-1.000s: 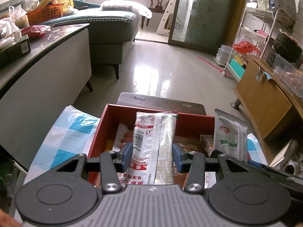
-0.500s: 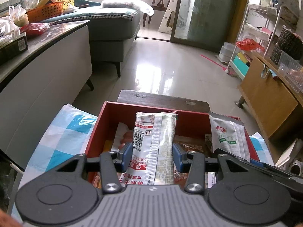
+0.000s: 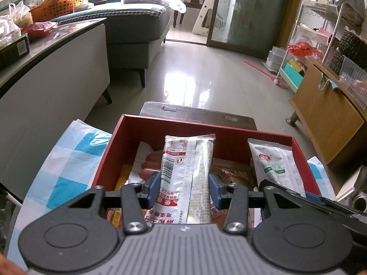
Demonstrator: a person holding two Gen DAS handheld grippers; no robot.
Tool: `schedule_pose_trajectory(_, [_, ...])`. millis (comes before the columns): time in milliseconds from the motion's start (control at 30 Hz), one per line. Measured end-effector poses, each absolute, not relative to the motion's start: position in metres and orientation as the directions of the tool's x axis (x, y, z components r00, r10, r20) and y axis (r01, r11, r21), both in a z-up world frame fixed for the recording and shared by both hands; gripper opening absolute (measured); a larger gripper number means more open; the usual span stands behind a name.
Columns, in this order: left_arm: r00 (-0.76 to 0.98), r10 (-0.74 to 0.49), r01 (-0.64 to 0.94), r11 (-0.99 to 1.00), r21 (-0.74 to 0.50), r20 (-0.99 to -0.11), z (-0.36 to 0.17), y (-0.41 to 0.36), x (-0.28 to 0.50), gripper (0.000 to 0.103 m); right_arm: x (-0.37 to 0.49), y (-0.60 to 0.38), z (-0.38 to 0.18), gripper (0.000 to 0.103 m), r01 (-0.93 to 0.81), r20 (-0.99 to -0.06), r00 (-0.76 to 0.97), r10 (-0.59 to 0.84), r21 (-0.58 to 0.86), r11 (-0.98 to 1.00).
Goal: Organize snacks
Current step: 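Lower both snacks into the red box and open both tools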
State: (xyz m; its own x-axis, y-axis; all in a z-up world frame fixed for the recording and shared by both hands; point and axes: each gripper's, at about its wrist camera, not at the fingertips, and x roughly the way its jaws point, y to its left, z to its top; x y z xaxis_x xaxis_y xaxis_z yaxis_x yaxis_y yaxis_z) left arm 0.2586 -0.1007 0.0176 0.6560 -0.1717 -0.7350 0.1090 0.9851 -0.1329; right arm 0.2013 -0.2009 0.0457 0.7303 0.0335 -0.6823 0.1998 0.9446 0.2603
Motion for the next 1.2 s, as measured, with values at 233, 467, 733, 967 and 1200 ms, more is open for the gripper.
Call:
schedule_pose_trajectory(233, [0.651,-0.166,0.107,0.986,-0.127,-0.741,0.012,-0.103,0.261,0.038,0.204,-0.199,0.041,0.05,0.202,-0.691,0.723,0.021,0.241,0.949])
schedule_pose_trajectory(467, [0.64,-0.161,0.101,0.987,-0.126,-0.751,0.006,-0.103,0.264,0.039,0.205,-0.197,0.037,0.05,0.205,-0.699,0.715,0.009,0.222,0.953])
schedule_pose_trajectory(733, [0.626,-0.15,0.096,0.989,-0.116,-0.766,0.001,-0.1,0.267,0.04,0.206,-0.199,0.038,0.063,0.223,-0.701,0.713,-0.003,0.223,0.949])
schedule_pose_trajectory(967, [0.637,-0.126,0.081,0.992,-0.096,-0.76,0.004,-0.096,0.264,0.043,0.205,-0.202,0.036,0.064,0.232,-0.703,0.711,-0.007,0.226,0.946])
schedule_pose_trajectory(1200, [0.642,-0.114,0.067,0.993,-0.092,-0.758,0.015,-0.092,0.258,0.044,0.201,-0.201,0.044,0.066,0.23,-0.696,0.718,-0.009,0.226,0.947])
